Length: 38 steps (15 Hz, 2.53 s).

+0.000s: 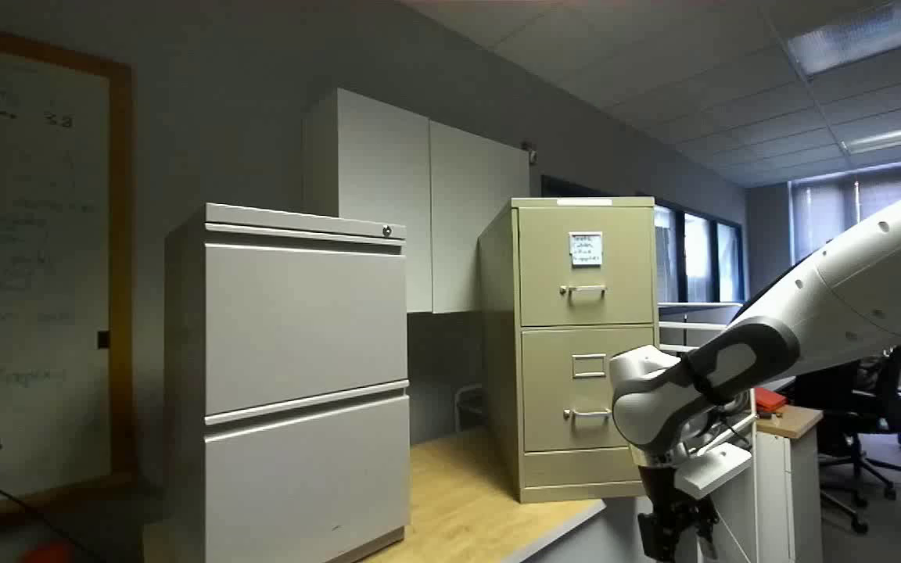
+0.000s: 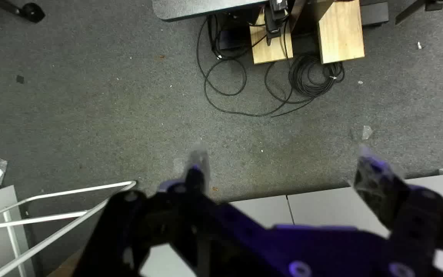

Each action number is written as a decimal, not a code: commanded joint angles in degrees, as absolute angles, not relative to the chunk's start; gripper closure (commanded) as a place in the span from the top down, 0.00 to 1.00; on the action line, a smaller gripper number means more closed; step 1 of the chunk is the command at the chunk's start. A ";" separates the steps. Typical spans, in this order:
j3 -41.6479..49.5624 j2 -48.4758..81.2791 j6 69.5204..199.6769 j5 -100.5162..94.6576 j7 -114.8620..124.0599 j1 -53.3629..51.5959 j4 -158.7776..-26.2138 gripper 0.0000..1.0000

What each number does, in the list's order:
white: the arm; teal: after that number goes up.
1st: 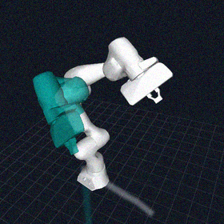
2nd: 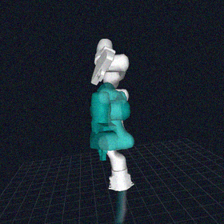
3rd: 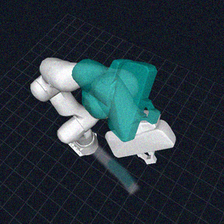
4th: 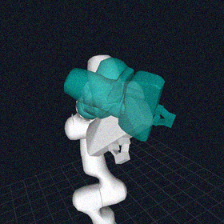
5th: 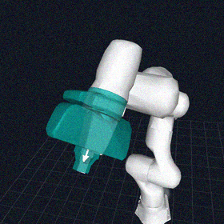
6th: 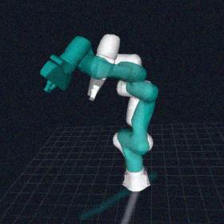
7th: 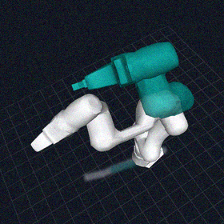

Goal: Open the bottom drawer on the right

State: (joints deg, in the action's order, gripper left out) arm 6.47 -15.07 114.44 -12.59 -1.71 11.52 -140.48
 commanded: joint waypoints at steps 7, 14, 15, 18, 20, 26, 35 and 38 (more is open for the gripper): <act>7.17 -15.11 114.32 -12.75 -1.55 10.77 -140.26 1.00; 7.17 -15.11 114.32 -12.75 -1.55 10.77 -140.26 1.00; 7.25 -15.04 114.19 -12.62 -1.30 10.87 -140.39 1.00; 7.61 -14.68 114.90 -12.48 -1.43 11.01 -139.81 1.00; 8.10 -14.45 116.03 -11.87 -1.73 11.07 -138.85 1.00; 10.35 -13.61 125.72 -6.21 -3.02 11.00 -134.74 1.00; 16.67 -7.79 143.14 16.53 -13.24 9.66 -126.13 1.00; 19.00 -4.12 144.95 31.29 -20.97 8.97 -121.40 1.00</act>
State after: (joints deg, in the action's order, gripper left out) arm 16.42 -8.43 144.30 20.24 -14.57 10.51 -127.27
